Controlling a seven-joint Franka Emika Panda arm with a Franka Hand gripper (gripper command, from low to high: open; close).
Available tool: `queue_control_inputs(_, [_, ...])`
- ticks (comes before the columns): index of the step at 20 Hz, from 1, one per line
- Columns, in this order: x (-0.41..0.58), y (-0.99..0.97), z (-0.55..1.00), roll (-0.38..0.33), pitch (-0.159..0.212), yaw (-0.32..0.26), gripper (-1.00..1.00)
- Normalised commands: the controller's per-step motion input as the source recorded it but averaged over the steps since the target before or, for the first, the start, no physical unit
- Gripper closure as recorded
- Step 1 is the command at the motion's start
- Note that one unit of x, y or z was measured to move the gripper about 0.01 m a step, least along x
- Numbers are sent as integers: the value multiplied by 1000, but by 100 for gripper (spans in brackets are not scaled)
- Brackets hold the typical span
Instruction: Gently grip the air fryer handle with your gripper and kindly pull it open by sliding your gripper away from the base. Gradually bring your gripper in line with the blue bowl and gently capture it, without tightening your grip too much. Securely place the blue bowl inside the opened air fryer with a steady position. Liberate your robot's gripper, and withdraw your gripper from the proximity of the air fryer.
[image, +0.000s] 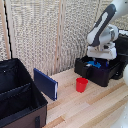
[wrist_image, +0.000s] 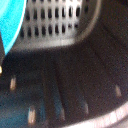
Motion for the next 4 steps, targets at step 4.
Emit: queue_control_inputs(4, [290, 361, 854, 63, -39, -44, -100])
